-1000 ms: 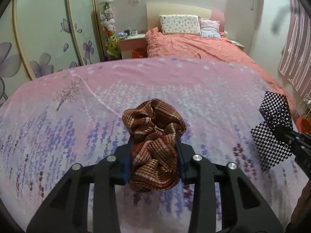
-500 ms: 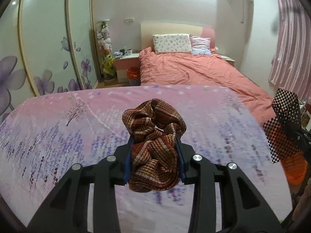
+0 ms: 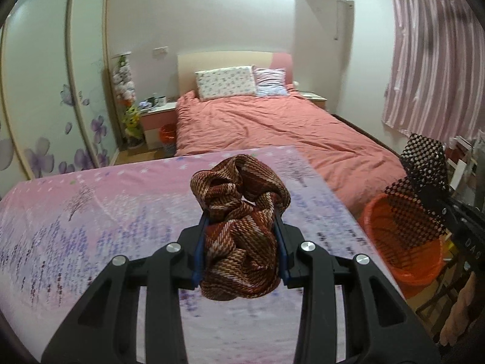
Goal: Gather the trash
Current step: 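Lift and carry scrunchie and mesh bag toward the orange basket with both grippers, then open both grippers over the orange basket to drop the items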
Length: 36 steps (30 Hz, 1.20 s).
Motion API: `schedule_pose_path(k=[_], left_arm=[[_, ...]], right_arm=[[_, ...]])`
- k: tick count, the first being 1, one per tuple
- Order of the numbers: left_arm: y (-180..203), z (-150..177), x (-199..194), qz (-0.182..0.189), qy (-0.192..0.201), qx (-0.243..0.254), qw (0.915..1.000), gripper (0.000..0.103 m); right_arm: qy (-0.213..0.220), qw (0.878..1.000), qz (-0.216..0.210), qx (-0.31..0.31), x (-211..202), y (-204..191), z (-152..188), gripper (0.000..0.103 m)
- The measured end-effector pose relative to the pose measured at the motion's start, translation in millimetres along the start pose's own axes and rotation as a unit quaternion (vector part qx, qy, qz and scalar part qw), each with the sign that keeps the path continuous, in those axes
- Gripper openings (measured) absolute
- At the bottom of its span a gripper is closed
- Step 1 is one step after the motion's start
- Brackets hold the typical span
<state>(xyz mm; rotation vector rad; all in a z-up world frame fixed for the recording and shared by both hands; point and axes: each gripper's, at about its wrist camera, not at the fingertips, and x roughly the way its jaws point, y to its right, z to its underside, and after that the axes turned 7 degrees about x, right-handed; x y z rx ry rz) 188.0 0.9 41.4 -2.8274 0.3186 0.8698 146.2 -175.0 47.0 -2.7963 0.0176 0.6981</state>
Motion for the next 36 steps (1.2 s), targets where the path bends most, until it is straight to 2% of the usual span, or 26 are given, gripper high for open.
schedule_pose_path(k=[7, 13, 26, 28, 31, 34, 36], left_arm=[[51, -13, 5, 0.042, 0.005, 0.021, 0.9989, 0.037], [100, -19, 14, 0.093, 0.004, 0.032, 0.9951, 0.037], [213, -21, 57, 0.190, -0.017, 0.081, 0.9782, 0.038], [228, -18, 68, 0.197, -0.027, 0.089, 0.9759, 0.040], [248, -15, 88, 0.204, -0.047, 0.101, 0.9726, 0.049], [252, -7, 104, 0.203, -0.063, 0.106, 0.9713, 0.056], [256, -3, 113, 0.198, -0.071, 0.109, 0.9716, 0.062]], right_arm=[[0.010, 1.000, 0.019, 0.023, -9, 37, 1, 0.007], [0.016, 0.998, 0.043, 0.051, -13, 76, -1, 0.007], [0.002, 0.991, 0.085, 0.108, 3, 144, -2, 0.007], [-0.004, 0.989, 0.085, 0.118, 7, 155, -2, 0.007], [-0.018, 0.988, 0.081, 0.131, 18, 169, -1, 0.008], [-0.036, 0.986, 0.078, 0.146, 29, 179, 2, 0.020], [-0.045, 0.984, 0.077, 0.157, 35, 183, 5, 0.037]])
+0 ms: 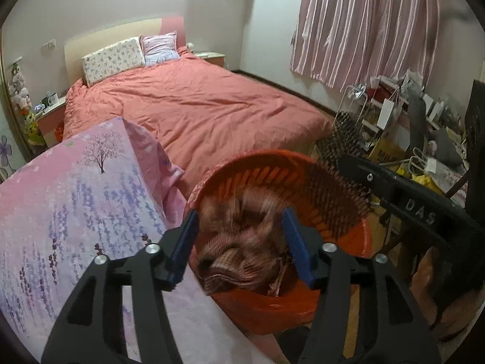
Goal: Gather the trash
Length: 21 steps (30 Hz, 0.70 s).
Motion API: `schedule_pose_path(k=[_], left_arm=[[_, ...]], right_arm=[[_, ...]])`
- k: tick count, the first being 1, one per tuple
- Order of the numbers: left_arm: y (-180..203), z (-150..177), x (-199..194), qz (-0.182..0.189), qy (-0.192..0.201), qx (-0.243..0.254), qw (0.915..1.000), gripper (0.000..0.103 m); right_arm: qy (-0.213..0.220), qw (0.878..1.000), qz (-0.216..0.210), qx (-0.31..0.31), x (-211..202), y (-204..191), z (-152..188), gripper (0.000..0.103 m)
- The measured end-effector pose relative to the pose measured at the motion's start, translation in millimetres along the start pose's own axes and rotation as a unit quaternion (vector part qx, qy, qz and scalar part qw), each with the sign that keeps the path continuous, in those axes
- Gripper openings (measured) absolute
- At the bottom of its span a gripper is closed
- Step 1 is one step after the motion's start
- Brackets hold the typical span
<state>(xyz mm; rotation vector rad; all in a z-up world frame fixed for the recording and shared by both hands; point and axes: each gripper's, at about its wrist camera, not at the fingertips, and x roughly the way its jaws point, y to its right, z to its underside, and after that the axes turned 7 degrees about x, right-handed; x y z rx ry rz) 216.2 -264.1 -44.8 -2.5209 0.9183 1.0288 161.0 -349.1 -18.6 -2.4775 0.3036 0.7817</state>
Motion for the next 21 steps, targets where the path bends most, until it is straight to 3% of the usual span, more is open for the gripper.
schedule_pose_path(k=[6, 12, 17, 21], left_arm=[[-13, 8, 1, -0.015, -0.006, -0.014, 0.9998, 0.068], [-35, 24, -40, -0.046, 0.020, -0.029, 0.9983, 0.079], [-51, 53, -95, -0.086, 0.051, -0.042, 0.9941, 0.090], [-63, 80, -138, -0.131, 0.075, -0.056, 0.9871, 0.098]], right_arm=[[0.006, 1.000, 0.013, -0.002, -7, 3, 9, 0.066], [0.047, 0.998, 0.036, -0.028, -40, -10, 14, 0.089], [0.078, 0.995, 0.058, -0.037, -77, -26, 24, 0.100], [0.103, 0.989, 0.087, -0.055, -104, -41, 39, 0.101]])
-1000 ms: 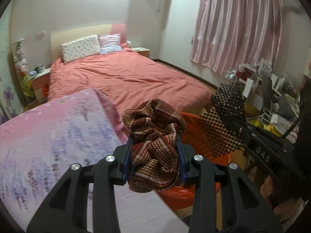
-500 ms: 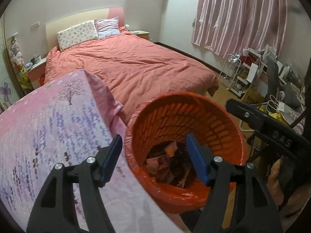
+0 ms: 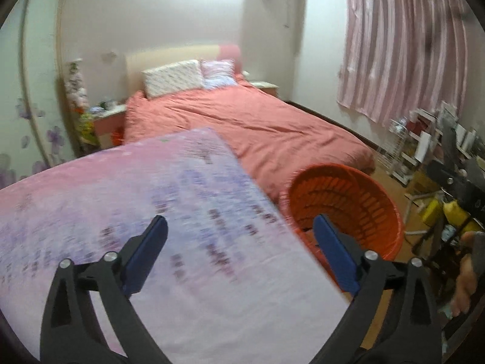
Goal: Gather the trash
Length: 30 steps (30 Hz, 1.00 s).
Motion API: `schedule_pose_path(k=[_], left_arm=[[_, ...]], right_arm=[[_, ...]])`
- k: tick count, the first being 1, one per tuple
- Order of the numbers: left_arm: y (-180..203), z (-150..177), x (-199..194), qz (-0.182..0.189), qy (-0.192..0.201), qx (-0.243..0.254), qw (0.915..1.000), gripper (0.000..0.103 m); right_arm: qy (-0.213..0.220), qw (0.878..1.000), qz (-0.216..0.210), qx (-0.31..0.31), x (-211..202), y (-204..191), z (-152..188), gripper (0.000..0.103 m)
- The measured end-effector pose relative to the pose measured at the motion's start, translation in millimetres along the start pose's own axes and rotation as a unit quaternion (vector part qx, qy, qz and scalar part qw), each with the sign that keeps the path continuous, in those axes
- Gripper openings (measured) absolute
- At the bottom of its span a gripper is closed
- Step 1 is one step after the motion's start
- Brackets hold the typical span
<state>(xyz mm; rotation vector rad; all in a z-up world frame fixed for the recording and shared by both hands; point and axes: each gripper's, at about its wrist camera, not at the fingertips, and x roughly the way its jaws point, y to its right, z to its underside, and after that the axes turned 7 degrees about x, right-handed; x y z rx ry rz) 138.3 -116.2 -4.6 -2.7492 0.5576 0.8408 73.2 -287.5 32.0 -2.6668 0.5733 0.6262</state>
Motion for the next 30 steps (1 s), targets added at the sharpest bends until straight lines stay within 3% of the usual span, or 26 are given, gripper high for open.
schedule_pose_path(k=[3, 7, 15, 24, 27, 30], left_arm=[[-18, 17, -31, -0.045, 0.022, -0.009, 0.9987, 0.099], [-40, 39, -65, -0.091, 0.036, -0.028, 0.9948, 0.099], [-63, 84, -116, -0.126, 0.043, -0.065, 0.9890, 0.099], [-68, 111, -133, -0.155, 0.029, -0.082, 0.9841, 0.099], [-67, 113, -136, -0.158, 0.031, -0.088, 0.9831, 0.099], [-64, 113, -139, -0.159, 0.031, -0.093, 0.9825, 0.099]], right_arm=[[0.001, 1.000, 0.008, -0.017, -16, -9, 7, 0.101], [0.021, 0.999, -0.020, -0.040, -52, -27, 25, 0.101], [0.067, 0.994, -0.044, -0.074, -93, -58, 73, 0.101], [0.077, 0.992, 0.057, -0.083, -95, -78, 90, 0.101], [0.055, 0.993, 0.077, -0.074, -91, -80, 90, 0.101], [0.024, 0.995, 0.070, -0.066, -86, -77, 92, 0.101]])
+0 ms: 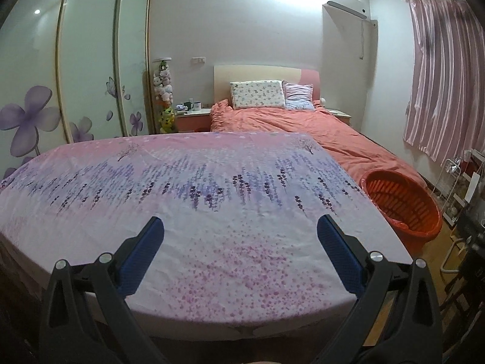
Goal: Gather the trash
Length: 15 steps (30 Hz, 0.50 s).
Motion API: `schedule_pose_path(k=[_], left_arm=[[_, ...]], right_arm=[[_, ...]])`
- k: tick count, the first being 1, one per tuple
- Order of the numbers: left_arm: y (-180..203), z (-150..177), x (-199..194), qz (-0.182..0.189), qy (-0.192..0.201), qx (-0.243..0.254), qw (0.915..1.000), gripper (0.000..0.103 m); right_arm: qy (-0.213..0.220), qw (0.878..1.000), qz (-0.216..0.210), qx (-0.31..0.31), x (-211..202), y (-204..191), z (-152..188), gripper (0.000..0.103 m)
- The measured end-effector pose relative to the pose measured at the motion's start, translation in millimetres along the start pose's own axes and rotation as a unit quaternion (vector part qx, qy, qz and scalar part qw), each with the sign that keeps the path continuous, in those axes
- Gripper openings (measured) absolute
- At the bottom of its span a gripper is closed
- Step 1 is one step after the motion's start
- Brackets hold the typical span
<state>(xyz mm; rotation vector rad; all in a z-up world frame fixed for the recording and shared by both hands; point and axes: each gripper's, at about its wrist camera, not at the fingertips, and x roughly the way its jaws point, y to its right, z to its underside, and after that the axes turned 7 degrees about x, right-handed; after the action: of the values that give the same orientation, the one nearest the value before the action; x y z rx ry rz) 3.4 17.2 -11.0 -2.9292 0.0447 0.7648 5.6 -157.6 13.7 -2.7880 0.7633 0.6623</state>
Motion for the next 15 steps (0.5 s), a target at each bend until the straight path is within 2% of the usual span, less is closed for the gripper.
schedule_pose_path(k=[6, 15], left_arm=[[2, 0, 0, -0.001, -0.010, -0.005, 0.9999, 0.099], [13, -2, -8, -0.012, -0.013, 0.005, 0.9998, 0.099]], right_arm=[[-0.034, 0.999, 0.002, 0.007, 3, 6, 7, 0.101], [-0.041, 0.999, 0.005, 0.011, -2, 7, 11, 0.101]])
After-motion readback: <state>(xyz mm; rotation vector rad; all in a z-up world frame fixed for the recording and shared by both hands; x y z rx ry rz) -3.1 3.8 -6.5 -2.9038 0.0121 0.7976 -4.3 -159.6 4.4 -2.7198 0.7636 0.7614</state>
